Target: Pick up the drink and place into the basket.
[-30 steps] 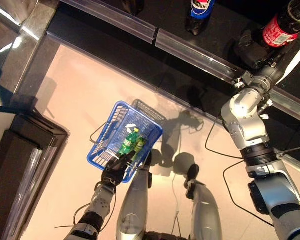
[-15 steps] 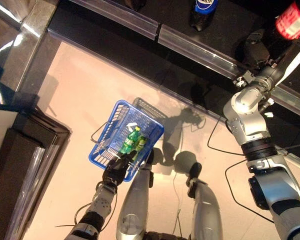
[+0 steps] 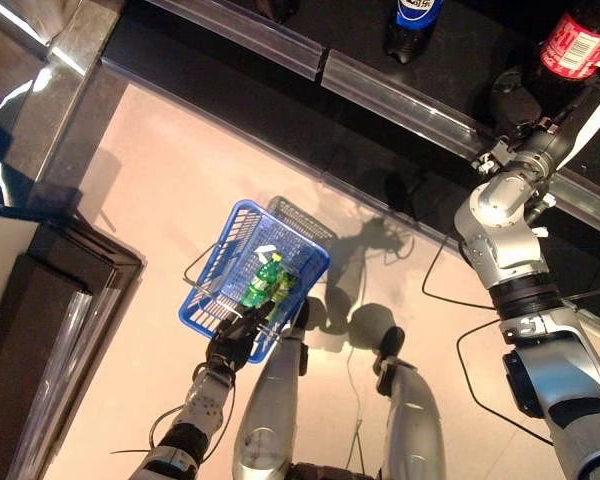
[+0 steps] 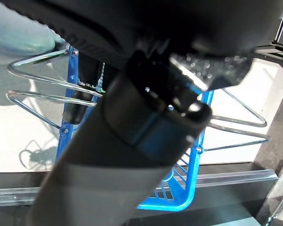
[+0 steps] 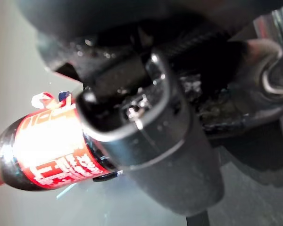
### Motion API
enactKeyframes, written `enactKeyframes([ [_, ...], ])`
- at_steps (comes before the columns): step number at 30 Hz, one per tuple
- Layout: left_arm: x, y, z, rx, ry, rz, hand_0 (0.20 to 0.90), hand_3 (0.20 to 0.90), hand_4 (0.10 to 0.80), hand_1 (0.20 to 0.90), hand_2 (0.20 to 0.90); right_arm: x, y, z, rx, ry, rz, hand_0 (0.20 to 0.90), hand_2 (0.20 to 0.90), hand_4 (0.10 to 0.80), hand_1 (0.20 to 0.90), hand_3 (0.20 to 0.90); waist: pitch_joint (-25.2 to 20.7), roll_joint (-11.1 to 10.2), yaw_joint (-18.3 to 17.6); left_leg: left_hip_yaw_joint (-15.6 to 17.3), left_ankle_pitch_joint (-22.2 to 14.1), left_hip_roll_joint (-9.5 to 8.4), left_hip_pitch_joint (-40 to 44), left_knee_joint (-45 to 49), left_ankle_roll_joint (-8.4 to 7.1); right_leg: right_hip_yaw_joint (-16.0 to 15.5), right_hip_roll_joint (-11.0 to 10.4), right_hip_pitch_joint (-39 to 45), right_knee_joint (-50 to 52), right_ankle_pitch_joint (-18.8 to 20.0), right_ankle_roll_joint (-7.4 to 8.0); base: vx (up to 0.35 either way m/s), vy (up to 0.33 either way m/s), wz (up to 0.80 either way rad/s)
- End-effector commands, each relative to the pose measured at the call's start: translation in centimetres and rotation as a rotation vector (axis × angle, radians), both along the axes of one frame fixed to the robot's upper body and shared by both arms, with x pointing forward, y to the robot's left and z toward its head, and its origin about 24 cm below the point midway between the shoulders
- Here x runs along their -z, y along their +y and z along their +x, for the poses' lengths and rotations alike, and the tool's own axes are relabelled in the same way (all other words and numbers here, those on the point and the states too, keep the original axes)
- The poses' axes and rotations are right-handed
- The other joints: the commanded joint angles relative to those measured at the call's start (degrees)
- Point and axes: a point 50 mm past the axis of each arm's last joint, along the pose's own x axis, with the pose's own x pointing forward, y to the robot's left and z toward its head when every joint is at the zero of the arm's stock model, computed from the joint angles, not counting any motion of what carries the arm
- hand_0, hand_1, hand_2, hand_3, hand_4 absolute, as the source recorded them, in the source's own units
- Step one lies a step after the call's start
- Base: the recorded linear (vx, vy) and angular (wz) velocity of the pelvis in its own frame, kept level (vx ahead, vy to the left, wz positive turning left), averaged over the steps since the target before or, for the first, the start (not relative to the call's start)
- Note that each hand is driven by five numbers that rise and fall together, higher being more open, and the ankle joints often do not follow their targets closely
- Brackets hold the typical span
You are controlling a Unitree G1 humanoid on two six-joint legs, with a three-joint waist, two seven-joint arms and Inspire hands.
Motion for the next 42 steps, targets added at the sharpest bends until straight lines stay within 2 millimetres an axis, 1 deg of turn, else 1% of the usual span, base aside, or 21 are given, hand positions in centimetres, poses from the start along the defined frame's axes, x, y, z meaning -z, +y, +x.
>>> enactKeyframes([
  [1,0.3,0.9,-2.7,0.019,-0.107,0.004,0.300,0.200,0.100,0.300,0.300,-10.1,0.2,-5.9,-0.040,-0.545,-0.196,0.300,0.300,0.100,0.300,0.200,-1.15,0.94,-0.92,-1.48,1.25,-0.57,2.15,-1.55,0.52,-0.15,-0.14,0.76,2.20,0.83,-2.77,-0.060,0.021,0.01],
  [2,0.0,0.9,-2.6,0.024,-0.129,0.007,0.300,0.200,0.100,0.300,0.300,-10.0,0.6,-6.3,-0.061,-0.557,-0.221,0.300,0.300,0.100,0.300,0.200,-1.15,0.89,-1.25,-1.28,1.21,-0.51,2.49,-1.52,0.50,-0.04,-0.23,1.03,2.21,0.78,-2.78,-0.066,0.026,0.00],
  [5,-1.0,1.0,-2.2,0.011,-0.217,-0.005,0.300,0.200,0.100,0.300,0.300,-9.5,2.0,-7.6,-0.101,-0.573,-0.369,0.300,0.300,0.100,0.300,0.200,-1.15,0.71,-2.23,-0.84,1.25,-0.46,3.47,-1.56,0.31,0.47,-0.18,1.83,2.17,0.75,-2.78,-0.056,0.034,-0.02],
  [7,-2.6,1.1,-1.4,-0.017,-0.306,-0.032,0.300,0.200,0.100,0.300,0.300,-8.7,3.2,-8.6,-0.161,-0.579,-0.450,0.300,0.300,0.100,0.300,0.200,-1.15,0.59,-3.08,-0.65,1.39,-0.26,5.12,-2.00,0.08,0.95,-0.04,3.21,1.91,0.71,-2.80,-0.017,0.038,-0.04],
  [9,-3.9,1.1,-1.1,-0.009,-0.393,-0.040,0.300,0.200,0.100,0.300,0.300,-8.0,3.6,-9.2,-0.231,-0.579,-0.487,0.300,0.300,0.100,0.300,0.200,-1.15,0.52,-3.53,-0.45,1.79,-0.04,6.53,-2.82,-0.05,1.05,0.11,4.45,1.13,1.13,-2.79,-0.027,0.012,-0.13],
  [10,-4.1,1.1,-1.1,-0.007,-0.406,-0.041,0.300,0.200,0.100,0.300,0.300,-7.9,3.7,-9.3,-0.249,-0.577,-0.490,0.300,0.300,0.100,0.300,0.200,-1.15,0.52,-3.57,-0.40,1.87,0.01,6.86,-3.02,-0.07,1.04,0.16,4.76,0.93,1.22,-2.78,-0.029,0.000,-0.11],
  [13,-5.5,1.1,-1.1,0.019,-0.512,-0.037,0.300,0.200,0.100,0.300,0.300,-6.4,4.7,-10.0,-0.416,-0.565,-0.490,0.300,0.300,0.100,0.300,0.200,-1.16,0.03,-3.85,0.00,1.57,0.22,9.72,-3.95,-0.36,0.87,0.31,7.93,-0.07,0.66,-2.88,-0.014,-0.019,-0.05],
  [14,-5.5,1.1,-1.1,0.019,-0.514,-0.038,0.300,0.200,0.100,0.300,0.300,-6.3,4.7,-10.1,-0.422,-0.564,-0.490,0.300,0.300,0.100,0.300,0.200,-1.30,0.08,-3.81,0.00,1.95,0.31,9.77,-4.32,-0.35,0.79,0.44,8.04,-0.50,1.06,-2.94,-0.019,-0.016,-0.04],
  [19,-6.7,1.1,-1.4,0.049,-0.596,-0.053,0.300,0.200,0.100,0.300,0.300,-4.7,6.4,-10.9,-0.600,-0.539,-0.497,0.300,0.300,0.100,0.300,0.200,-2.98,-0.17,-3.64,0.03,2.06,0.48,12.13,-5.78,-0.67,0.37,0.83,11.05,-1.96,0.86,-3.19,0.010,-0.020,0.02],
  [21,-7.9,0.9,-1.4,0.076,-0.654,-0.058,0.300,0.200,0.100,0.300,0.300,-4.1,7.3,-11.3,-0.712,-0.526,-0.482,0.300,0.300,0.100,0.300,0.200,-3.74,-0.36,-3.34,0.04,2.14,0.57,13.42,-6.49,-0.80,0.00,0.85,12.80,-2.86,0.82,-3.22,0.008,-0.015,0.00],
  [24,-9.3,0.5,-1.4,0.125,-0.714,-0.063,0.300,0.200,0.100,0.300,0.300,-3.2,8.6,-11.2,-0.836,-0.479,-0.485,0.300,0.300,0.100,0.300,0.200,-4.81,-0.69,-2.62,-0.24,2.21,0.54,14.70,-7.25,-1.00,-0.55,0.96,14.57,-3.86,0.74,-3.25,0.023,-0.044,0.08],
  [26,-10.4,-0.1,-1.3,0.171,-0.750,-0.059,0.300,0.200,0.100,0.300,0.300,-2.5,9.6,-10.9,-0.929,-0.435,-0.459,0.300,0.300,0.100,0.300,0.200,-5.47,-0.93,-1.83,-0.59,2.28,0.68,15.52,-7.50,-1.14,-1.22,0.95,15.97,-4.27,0.61,-3.31,0.038,-0.055,0.10],
  [29,-11.8,-1.0,-1.4,0.244,-0.792,-0.080,0.300,0.200,0.100,0.300,0.300,-1.3,10.7,-10.8,-1.024,-0.386,-0.407,0.300,0.300,0.100,0.300,0.200,-6.30,-1.22,-0.69,-1.21,2.43,0.83,16.85,-8.14,-1.25,-2.25,1.15,18.29,-4.93,0.25,-3.44,0.044,-0.060,0.15],
  [33,-13.0,-2.1,-1.5,0.307,-0.839,-0.081,0.300,0.200,0.100,0.300,0.300,-0.2,11.8,-10.7,-1.087,-0.342,-0.355,0.300,0.300,0.100,0.300,0.200,-6.66,-1.18,0.26,-1.94,2.83,0.71,17.79,-8.68,-1.25,-3.25,1.36,19.96,-5.07,-0.03,-3.61,0.019,-0.034,0.16],
  [35,-14.4,-3.0,-1.5,0.362,-0.894,-0.105,0.300,0.200,0.100,0.300,0.300,0.8,13.1,-10.5,-1.146,-0.305,-0.307,0.300,0.300,0.100,0.300,0.200,-6.77,-0.95,1.30,-2.87,3.08,0.43,18.26,-8.87,-1.26,-4.19,1.35,20.96,-4.69,-0.45,-3.71,0.014,-0.023,0.17],
  [37,-15.0,-3.4,-1.5,0.392,-0.922,-0.113,0.300,0.200,0.100,0.300,0.300,1.1,13.6,-10.4,-1.161,-0.289,-0.284,0.300,0.300,0.100,0.300,0.200,-6.74,-0.80,1.77,-3.35,3.27,0.29,18.51,-9.14,-1.31,-4.72,1.31,21.40,-4.58,-0.62,-3.76,0.005,-0.007,0.30],
  [41,-17.1,-4.8,-1.9,0.508,-1.013,-0.168,0.300,0.200,0.100,0.300,0.300,2.2,15.0,-9.9,-1.196,-0.243,-0.195,0.300,0.300,0.100,0.300,0.200,-6.57,-0.32,3.38,-5.02,3.97,-0.30,18.85,-9.82,-1.27,-6.12,1.30,22.31,-4.25,-1.02,-3.79,-0.007,-0.011,0.23],
  [42,-17.3,-4.9,-1.9,0.519,-1.023,-0.170,0.300,0.200,0.100,0.300,0.300,2.2,15.2,-9.9,-1.201,-0.236,-0.186,0.300,0.300,0.100,0.300,0.200,-6.52,-0.28,3.48,-5.20,4.07,-0.37,18.89,-9.94,-1.26,-6.28,1.28,22.41,-4.25,-1.04,-3.78,-0.020,-0.004,0.21],
])
